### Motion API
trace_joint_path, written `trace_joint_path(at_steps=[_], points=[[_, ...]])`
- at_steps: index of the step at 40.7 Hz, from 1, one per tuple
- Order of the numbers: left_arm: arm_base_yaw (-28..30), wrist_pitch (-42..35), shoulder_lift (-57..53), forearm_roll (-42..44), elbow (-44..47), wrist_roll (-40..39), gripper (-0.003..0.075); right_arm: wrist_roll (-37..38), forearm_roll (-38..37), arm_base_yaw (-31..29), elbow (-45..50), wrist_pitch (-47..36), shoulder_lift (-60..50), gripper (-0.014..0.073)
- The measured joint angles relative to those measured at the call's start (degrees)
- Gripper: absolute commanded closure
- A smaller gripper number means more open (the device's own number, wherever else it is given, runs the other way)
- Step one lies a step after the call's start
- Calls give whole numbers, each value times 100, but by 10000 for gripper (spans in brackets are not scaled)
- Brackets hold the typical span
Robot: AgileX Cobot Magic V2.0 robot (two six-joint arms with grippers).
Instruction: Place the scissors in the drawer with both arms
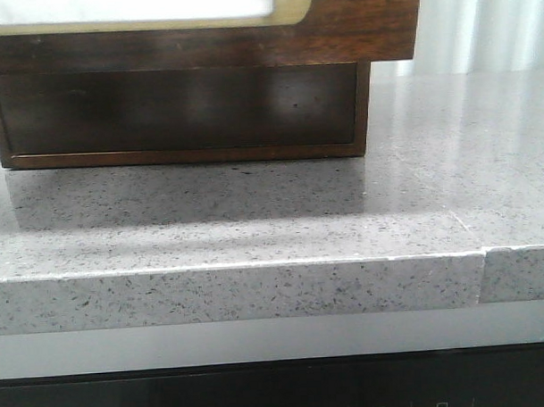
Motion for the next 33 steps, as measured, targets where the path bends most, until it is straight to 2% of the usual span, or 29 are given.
trace_joint_path(at_steps=[24,28,33], points=[[15,-50,-26,0,99,0,741,0,0,0,0,-34,0,710],[255,-197,-167,36,421,0,741,0,0,0,0,-34,0,710],[759,-744,-497,138,1140,0,741,0,-10,0,0,-34,0,710]])
